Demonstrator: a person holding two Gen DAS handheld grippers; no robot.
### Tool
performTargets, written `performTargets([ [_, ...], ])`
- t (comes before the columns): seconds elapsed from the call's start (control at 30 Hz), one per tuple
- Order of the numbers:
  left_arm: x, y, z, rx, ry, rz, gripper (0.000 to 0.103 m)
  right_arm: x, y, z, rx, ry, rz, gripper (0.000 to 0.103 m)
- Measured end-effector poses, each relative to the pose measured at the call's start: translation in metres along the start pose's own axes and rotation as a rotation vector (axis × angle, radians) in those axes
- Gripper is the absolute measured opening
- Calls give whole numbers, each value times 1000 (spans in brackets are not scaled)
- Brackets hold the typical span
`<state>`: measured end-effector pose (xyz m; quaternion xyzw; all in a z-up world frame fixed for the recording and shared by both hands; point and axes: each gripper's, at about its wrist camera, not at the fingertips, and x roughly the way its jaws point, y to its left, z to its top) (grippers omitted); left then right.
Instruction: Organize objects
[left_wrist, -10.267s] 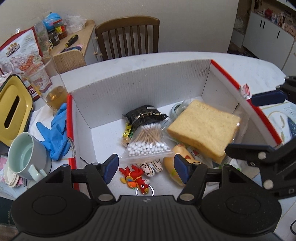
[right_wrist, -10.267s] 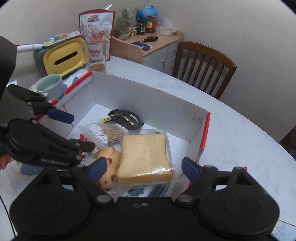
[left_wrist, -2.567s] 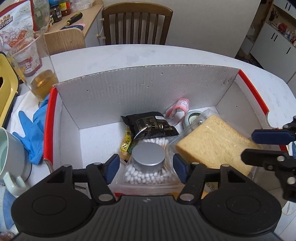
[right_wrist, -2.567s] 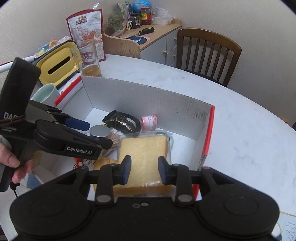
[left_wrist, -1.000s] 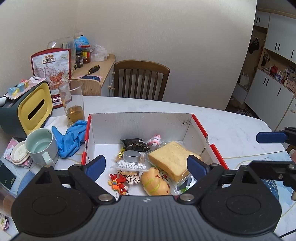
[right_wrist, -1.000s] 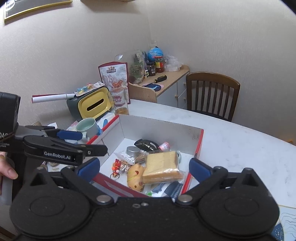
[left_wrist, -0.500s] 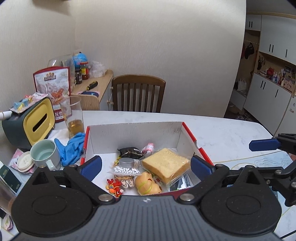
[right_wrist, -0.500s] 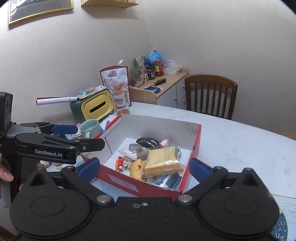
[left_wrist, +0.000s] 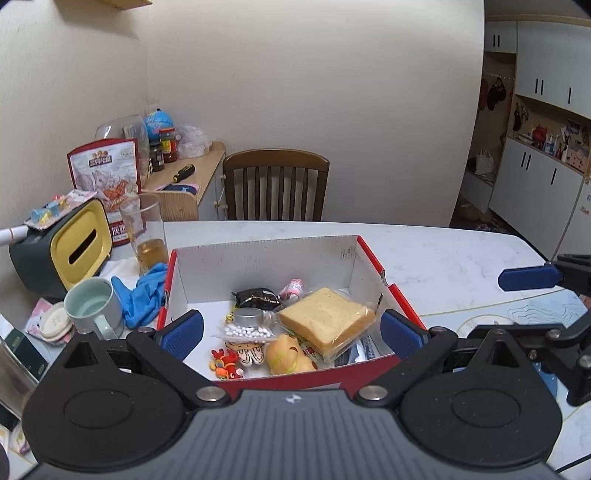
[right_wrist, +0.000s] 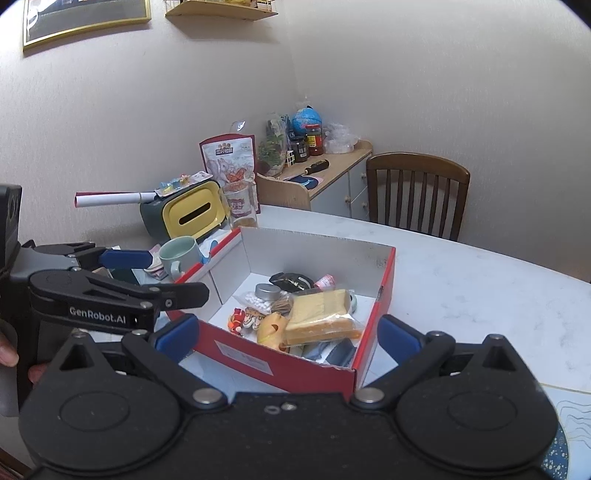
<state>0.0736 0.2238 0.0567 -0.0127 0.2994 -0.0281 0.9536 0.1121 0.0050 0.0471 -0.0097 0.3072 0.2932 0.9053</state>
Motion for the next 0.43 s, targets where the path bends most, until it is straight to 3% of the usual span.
performTargets([
  [0.27,4,-1,-5,-18,19,7,103,-3,-11,-14,33,12,-32,103],
  [0.43,4,-2,-5,-25,23,15,103,-6,-43,-41,85,48,-137,103],
])
